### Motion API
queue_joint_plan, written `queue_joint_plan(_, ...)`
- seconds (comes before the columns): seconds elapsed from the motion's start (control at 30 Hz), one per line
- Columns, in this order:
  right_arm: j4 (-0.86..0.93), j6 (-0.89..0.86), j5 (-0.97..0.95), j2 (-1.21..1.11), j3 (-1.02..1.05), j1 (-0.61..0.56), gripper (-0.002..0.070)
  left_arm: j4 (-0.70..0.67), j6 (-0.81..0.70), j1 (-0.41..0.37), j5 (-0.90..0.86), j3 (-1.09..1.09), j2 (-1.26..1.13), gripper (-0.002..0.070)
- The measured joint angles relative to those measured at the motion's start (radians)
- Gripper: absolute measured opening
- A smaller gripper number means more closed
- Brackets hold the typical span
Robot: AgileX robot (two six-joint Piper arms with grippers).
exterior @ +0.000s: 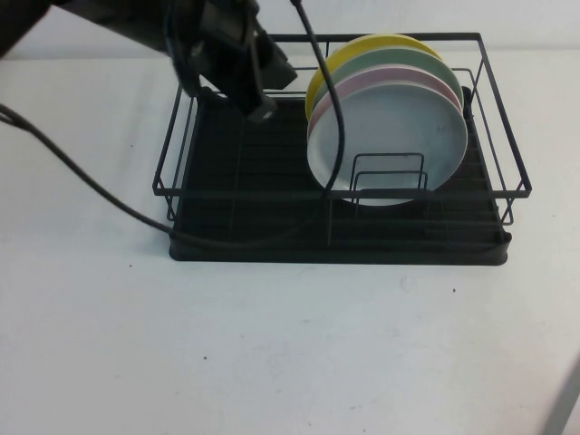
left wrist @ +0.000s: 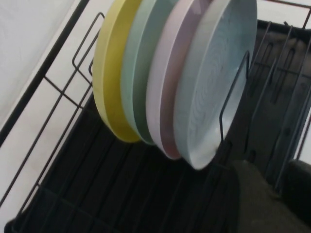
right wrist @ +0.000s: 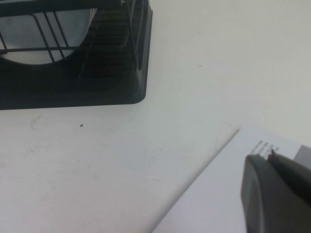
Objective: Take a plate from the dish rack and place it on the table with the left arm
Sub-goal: Grasp the plate from the shelf
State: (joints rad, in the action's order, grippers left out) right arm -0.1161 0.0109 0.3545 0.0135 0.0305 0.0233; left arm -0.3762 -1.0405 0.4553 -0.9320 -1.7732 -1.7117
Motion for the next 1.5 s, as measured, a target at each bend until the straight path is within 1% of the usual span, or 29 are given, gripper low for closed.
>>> queue_joint_plan(0.13, 0.0, 0.0, 0.0, 0.0, 0.0, 0.0, -0.0018, -0.008, 0.0, 0.038, 0.064, -0.048, -0.078, 0.0305)
queue_joint_plan(0.2, 0.0, 0.0, 0.0, 0.0, 0.0, 0.0, -0.0018, -0.034, 0.0, 0.05, 0.102, -0.051, -0.106, 0.0374)
queue_joint_plan(0.3, 0.0, 0.0, 0.0, 0.0, 0.0, 0.0, -0.0018, -0.097, 0.002, 0.061, 0.138, -0.055, -0.153, 0.0412)
queue_joint_plan(0.43, 0.0, 0.0, 0.0, 0.0, 0.0, 0.0, -0.0018, -0.184, -0.072, 0.065, 0.172, -0.055, -0.211, 0.0426)
queue_joint_plan(0.57, 0.0, 0.0, 0.0, 0.0, 0.0, 0.0, -0.0018, -0.266, -0.171, 0.067, 0.206, -0.055, -0.245, 0.0428)
queue_joint_plan(0.7, 0.0, 0.0, 0.0, 0.0, 0.0, 0.0, -0.0018, -0.323, -0.236, 0.073, 0.244, -0.055, -0.264, 0.0429)
queue_joint_plan(0.97, 0.0, 0.0, 0.0, 0.0, 0.0, 0.0, -0.0018, -0.34, -0.287, 0.073, 0.313, -0.055, -0.323, 0.043)
queue_joint_plan(1.1, 0.0, 0.0, 0.0, 0.0, 0.0, 0.0, -0.0018, -0.342, -0.295, 0.073, 0.375, -0.055, -0.356, 0.043)
queue_joint_plan(1.27, 0.0, 0.0, 0.0, 0.0, 0.0, 0.0, -0.0018, -0.347, -0.299, 0.073, 0.399, -0.055, -0.384, 0.0424)
queue_joint_plan(1.3, 0.0, 0.0, 0.0, 0.0, 0.0, 0.0, -0.0018, -0.347, -0.299, 0.073, 0.401, -0.055, -0.387, 0.0414)
queue_joint_plan(1.37, 0.0, 0.0, 0.0, 0.0, 0.0, 0.0, -0.0018, -0.347, -0.299, 0.073, 0.409, -0.055, -0.389, 0.0359)
queue_joint_plan(1.4, 0.0, 0.0, 0.0, 0.0, 0.0, 0.0, -0.0018, -0.347, -0.299, 0.073, 0.41, -0.055, -0.391, 0.0313)
queue_joint_plan(1.5, 0.0, 0.0, 0.0, 0.0, 0.0, 0.0, -0.0018, -0.347, -0.299, 0.073, 0.419, -0.055, -0.388, 0.0144)
